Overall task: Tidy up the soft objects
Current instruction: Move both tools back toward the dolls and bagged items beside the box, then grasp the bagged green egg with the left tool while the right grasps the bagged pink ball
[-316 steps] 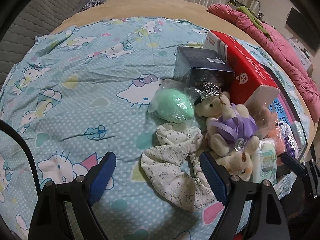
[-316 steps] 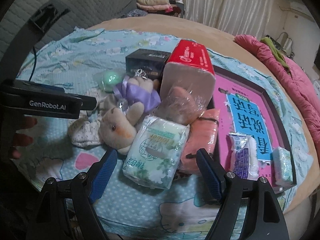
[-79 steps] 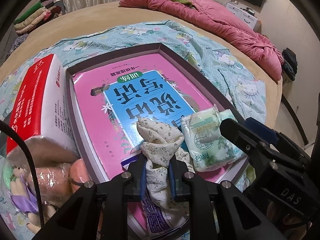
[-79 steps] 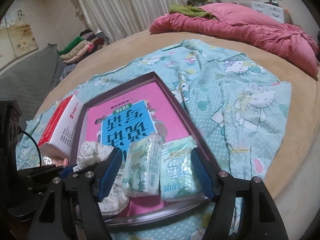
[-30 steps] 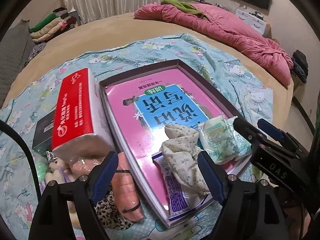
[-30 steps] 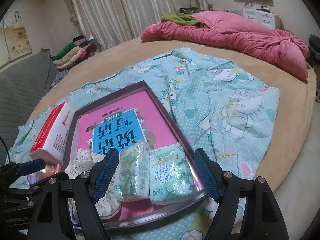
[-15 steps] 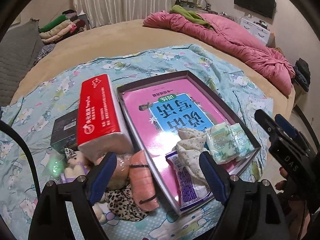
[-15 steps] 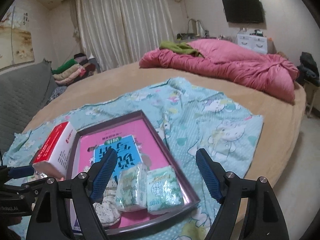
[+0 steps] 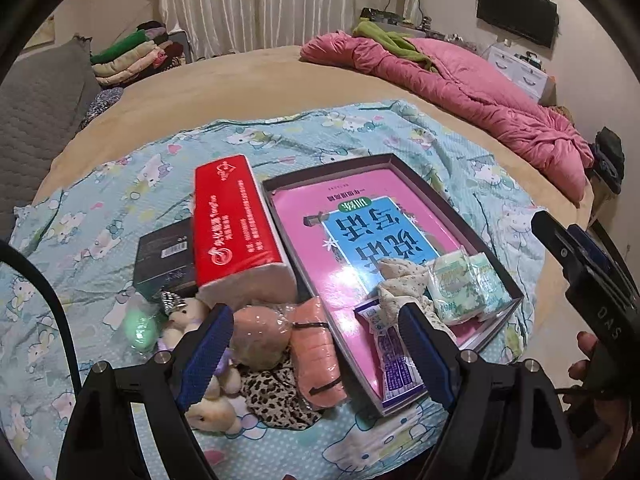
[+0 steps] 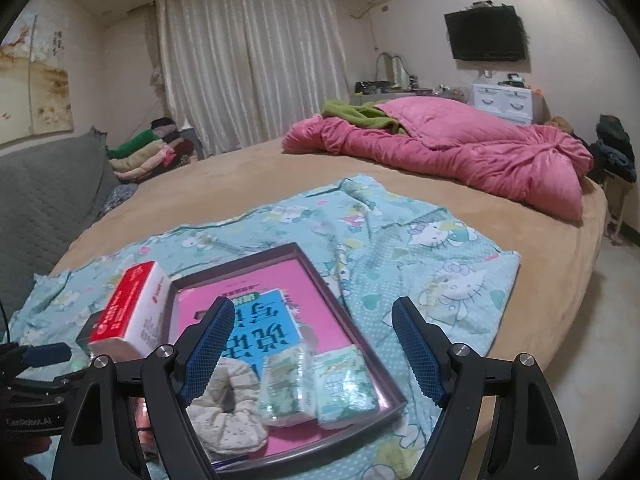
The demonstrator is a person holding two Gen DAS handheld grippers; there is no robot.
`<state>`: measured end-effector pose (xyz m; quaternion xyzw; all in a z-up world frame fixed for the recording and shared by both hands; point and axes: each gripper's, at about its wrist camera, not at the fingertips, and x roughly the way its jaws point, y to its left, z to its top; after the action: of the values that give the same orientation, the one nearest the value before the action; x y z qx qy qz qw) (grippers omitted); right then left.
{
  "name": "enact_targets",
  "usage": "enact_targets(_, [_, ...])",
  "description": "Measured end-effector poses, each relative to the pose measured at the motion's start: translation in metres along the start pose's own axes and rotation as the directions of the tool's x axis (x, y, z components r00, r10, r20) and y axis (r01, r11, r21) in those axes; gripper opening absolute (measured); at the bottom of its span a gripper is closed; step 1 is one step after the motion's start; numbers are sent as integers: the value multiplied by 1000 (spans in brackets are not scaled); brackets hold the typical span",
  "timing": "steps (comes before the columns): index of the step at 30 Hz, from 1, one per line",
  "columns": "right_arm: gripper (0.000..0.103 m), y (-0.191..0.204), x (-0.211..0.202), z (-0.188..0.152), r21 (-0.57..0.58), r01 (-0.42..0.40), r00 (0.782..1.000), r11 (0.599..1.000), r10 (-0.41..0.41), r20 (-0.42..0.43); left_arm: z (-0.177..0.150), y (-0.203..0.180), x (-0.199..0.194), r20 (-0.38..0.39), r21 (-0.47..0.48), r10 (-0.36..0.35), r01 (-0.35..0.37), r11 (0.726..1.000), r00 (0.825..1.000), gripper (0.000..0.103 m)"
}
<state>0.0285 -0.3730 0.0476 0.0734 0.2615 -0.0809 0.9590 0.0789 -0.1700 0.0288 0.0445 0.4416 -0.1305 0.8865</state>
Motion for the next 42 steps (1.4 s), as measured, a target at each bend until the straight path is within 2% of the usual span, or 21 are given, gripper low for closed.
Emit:
enact_targets(9, [82,24,-14,7,-32,-58,998,998,58,7,3,18,-20,26,-32,8,-8,999,1000,84])
enact_targets(20, [82,48,-29,9,-104,-80,997,991,81,8,3,52,-40,34,-91,12,-8,996,999,84])
enact_targets(34, [82,86,-38,4,-192,-138,990,972,136,-24,-3,115,-61,45,-168,105,-96,981,993,84])
enact_targets(42, [82,104,-40,0,-226,-168,986,959,163,-40,-11,140,-68,43,-199,129,-118,973,991,84])
